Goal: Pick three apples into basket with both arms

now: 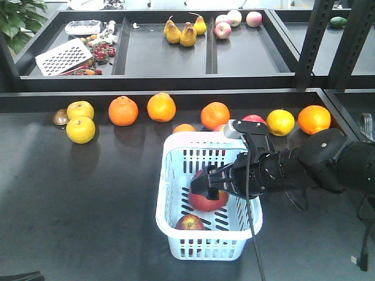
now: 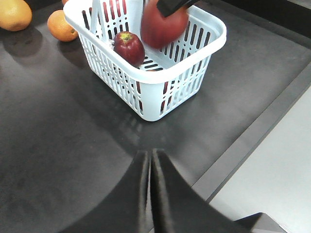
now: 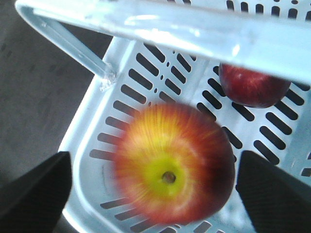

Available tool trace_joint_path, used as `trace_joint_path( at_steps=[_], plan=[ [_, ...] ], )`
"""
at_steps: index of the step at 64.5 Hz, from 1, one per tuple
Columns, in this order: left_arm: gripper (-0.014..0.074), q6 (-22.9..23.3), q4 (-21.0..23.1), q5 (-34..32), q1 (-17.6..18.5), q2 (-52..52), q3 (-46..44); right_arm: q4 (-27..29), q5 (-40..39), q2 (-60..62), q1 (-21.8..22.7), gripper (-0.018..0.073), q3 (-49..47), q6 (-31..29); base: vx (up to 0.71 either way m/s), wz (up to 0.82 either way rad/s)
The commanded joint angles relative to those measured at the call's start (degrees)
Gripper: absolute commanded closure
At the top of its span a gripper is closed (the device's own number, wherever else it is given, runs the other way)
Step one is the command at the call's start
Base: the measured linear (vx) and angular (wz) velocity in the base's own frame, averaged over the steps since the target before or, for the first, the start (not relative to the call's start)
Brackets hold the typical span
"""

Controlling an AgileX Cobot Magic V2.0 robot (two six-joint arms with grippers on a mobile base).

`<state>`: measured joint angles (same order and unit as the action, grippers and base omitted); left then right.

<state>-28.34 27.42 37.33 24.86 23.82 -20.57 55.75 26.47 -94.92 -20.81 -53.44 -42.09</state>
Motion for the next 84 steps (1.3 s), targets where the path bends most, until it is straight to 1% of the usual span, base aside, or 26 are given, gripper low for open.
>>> trace_joint_path(
  at_steps=[1, 7, 15, 24, 31, 40, 41, 44, 45, 50, 68, 76, 84],
  plan=[
    [0.0603, 0.2, 1.8, -3.1, 0.1, 0.4, -1.6, 1.5, -0.5, 2.1, 0.0, -0.0163, -1.8, -0.1, 0.0, 0.0],
    [0.0603, 0.2, 1.8, -3.1, 0.1, 0.4, -1.6, 1.5, -1.2, 2.1, 0.0, -0.0154, -1.8, -0.1, 0.0, 0.0],
    [0.0603, 0.2, 1.8, -3.1, 0.1, 0.4, -1.6, 1.7, -1.7, 2.1, 0.0, -0.0117, -1.8, 0.2, 0.0, 0.0],
    [0.0603, 0.2, 1.8, -3.1, 0.1, 0.4, -1.6, 1.7, -0.2, 2.2, 0.1, -0.0033, -1.8, 0.2, 0.0, 0.0],
    [0.0603, 0.2, 1.8, -3.1, 0.1, 0.4, -1.6, 1.4, 1.9, 2.5, 0.2, 0.0081, -1.8, 0.2, 0.0, 0.0],
    [0.0603, 0.2, 1.8, -3.1, 0.1, 0.4, -1.6, 0.3, 4.0, 4.6, 0.2, 0.0307, -1.8, 0.1, 0.0, 0.0],
    [0.0603, 0.2, 1.8, -3.1, 0.1, 0.4, -1.6, 0.0, 4.1, 5.1, 0.2, 0.0344, -1.8, 0.0, 0.0, 0.0],
    [0.0603, 0.2, 1.8, -3.1, 0.1, 0.4, -1.6, -0.9, 4.4, 6.3, 0.2, 0.0421, -1.8, -0.2, 0.0, 0.0],
    [0.0603, 0.2, 1.8, -3.1, 0.1, 0.4, -1.6, -1.2, 4.6, 7.0, 0.2, 0.0459, -1.8, -0.2, 0.0, 0.0],
    [0.0603, 0.2, 1.8, -3.1, 0.1, 0.4, -1.6, -3.1, 5.9, 9.8, 0.2, 0.0575, -1.7, 0.0, 0.0, 0.0],
    [0.0603, 0.2, 1.8, -3.1, 0.1, 0.4, -1.6, -8.6, 16.3, 20.1, 0.2, 0.0564, -1.0, 1.0, 0.0, 0.0],
    [0.0603, 0.2, 1.8, -3.1, 0.1, 0.4, -1.6, -11.2, 15.9, 27.3, 0.2, 0.0564, 2.9, 3.0, 0.0, 0.0],
    [0.0603, 0.2, 1.8, -3.1, 0.1, 0.4, -1.6, -11.6, 15.1, 36.1, 0.2, 0.0564, 9.8, 3.4, 0.0, 0.0]
  ],
)
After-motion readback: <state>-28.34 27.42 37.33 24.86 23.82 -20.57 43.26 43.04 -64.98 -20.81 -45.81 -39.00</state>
